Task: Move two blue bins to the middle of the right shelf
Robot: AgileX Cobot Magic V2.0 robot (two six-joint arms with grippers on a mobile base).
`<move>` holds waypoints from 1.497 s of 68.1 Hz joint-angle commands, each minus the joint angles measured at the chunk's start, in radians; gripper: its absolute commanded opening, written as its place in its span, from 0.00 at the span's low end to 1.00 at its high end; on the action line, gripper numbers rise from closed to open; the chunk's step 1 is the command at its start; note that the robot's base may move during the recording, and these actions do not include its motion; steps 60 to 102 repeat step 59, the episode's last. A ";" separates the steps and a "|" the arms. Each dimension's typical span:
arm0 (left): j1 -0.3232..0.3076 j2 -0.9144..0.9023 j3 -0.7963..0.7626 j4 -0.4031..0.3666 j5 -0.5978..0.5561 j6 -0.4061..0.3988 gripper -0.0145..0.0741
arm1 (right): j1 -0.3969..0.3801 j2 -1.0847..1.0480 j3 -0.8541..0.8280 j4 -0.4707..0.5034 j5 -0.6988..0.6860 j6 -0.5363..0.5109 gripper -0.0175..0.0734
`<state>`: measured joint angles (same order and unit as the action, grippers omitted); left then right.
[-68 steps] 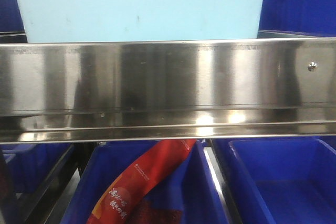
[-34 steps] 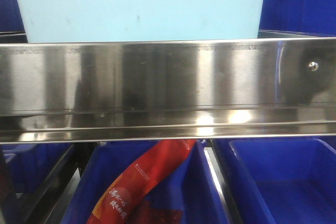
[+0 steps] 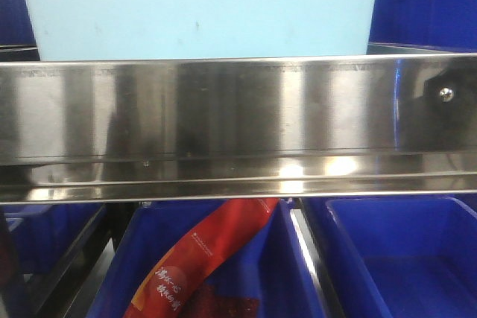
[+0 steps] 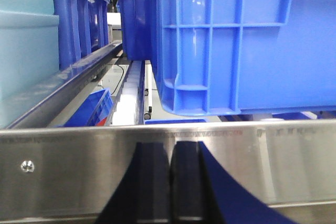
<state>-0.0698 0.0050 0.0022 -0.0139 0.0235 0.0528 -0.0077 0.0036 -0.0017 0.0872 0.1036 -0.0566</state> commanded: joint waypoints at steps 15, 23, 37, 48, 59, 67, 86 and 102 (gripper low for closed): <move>0.002 -0.005 -0.002 -0.006 -0.017 -0.001 0.04 | -0.006 -0.004 0.002 0.005 -0.031 -0.006 0.01; 0.002 -0.005 -0.002 -0.006 -0.017 -0.001 0.04 | -0.006 -0.004 0.002 0.005 -0.031 -0.006 0.01; 0.002 -0.005 -0.002 -0.006 -0.017 -0.001 0.04 | -0.006 -0.004 0.002 0.005 -0.031 -0.006 0.01; 0.002 -0.005 -0.002 -0.006 -0.017 -0.001 0.04 | -0.006 -0.004 0.002 0.005 -0.031 -0.006 0.01; 0.002 -0.005 -0.002 -0.006 -0.017 -0.001 0.04 | -0.006 -0.004 0.002 0.005 -0.031 -0.006 0.01; 0.002 -0.005 -0.002 -0.006 -0.017 -0.001 0.04 | -0.006 -0.004 0.002 0.005 -0.031 -0.006 0.01; 0.002 -0.005 -0.002 -0.006 -0.017 -0.001 0.04 | -0.006 -0.004 0.002 0.005 -0.031 -0.006 0.01; 0.002 -0.005 -0.002 -0.006 -0.017 -0.001 0.04 | -0.006 -0.004 0.002 0.005 -0.031 -0.006 0.01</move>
